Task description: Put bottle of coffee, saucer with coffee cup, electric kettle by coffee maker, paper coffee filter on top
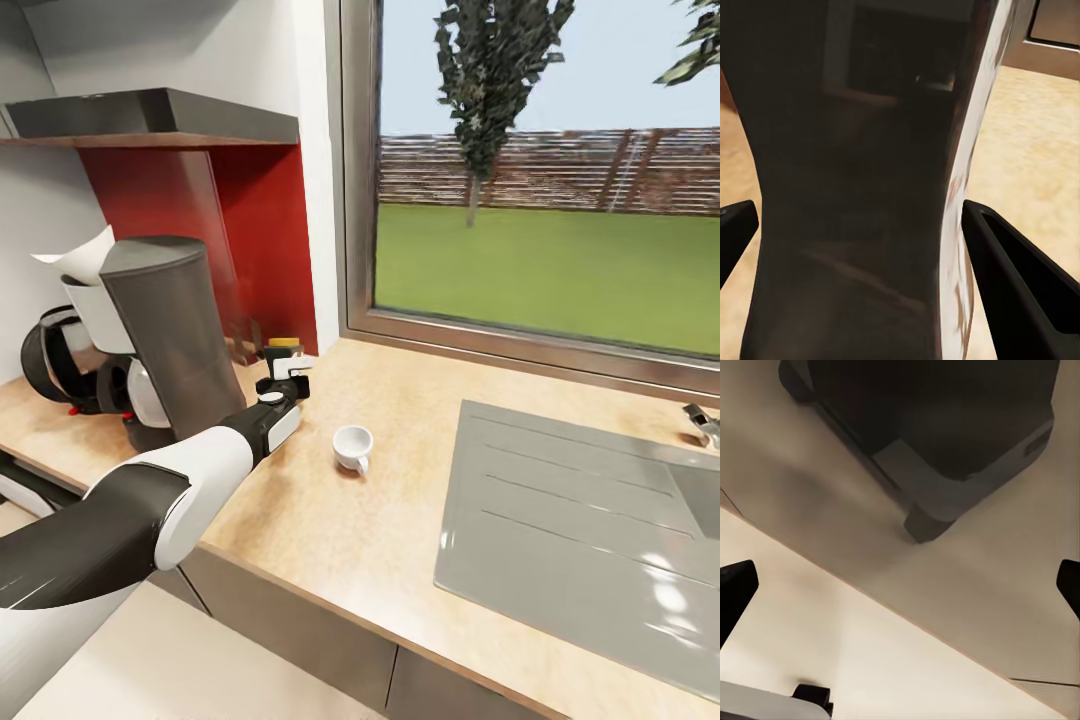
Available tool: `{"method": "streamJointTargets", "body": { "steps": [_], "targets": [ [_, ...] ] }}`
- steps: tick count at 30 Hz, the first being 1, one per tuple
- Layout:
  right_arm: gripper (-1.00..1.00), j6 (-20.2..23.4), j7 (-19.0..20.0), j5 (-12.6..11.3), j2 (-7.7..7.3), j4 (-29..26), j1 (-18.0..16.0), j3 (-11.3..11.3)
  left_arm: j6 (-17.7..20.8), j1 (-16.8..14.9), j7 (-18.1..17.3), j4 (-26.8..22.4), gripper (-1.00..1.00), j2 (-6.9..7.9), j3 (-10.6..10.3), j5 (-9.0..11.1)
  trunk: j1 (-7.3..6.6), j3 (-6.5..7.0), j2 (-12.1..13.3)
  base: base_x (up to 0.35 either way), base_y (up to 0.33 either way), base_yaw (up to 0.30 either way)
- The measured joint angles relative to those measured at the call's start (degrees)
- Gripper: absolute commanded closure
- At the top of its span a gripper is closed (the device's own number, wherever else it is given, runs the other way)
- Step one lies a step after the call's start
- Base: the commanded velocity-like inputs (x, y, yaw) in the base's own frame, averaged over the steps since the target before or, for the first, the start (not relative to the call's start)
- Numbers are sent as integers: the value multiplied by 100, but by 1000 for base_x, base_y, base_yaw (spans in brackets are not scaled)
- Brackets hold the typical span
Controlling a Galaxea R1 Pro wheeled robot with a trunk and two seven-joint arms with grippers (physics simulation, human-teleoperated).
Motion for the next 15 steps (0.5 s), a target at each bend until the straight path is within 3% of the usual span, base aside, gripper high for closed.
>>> {"method": "streamJointTargets", "body": {
  "steps": [10, 15],
  "targets": [
    [-100, 0, 0, -1, -2, 0, 0, 0, -1, 5, 0, 0, 100, 0, -1, 0, 0, -6, 0, 0, 0, 0],
    [-100, 0, 0, 0, -3, 0, 0, 0, -1, 5, 0, -2, 100, 0, -2, 3, 109, -95, -199, 0, 0, 0]
  ]
}}
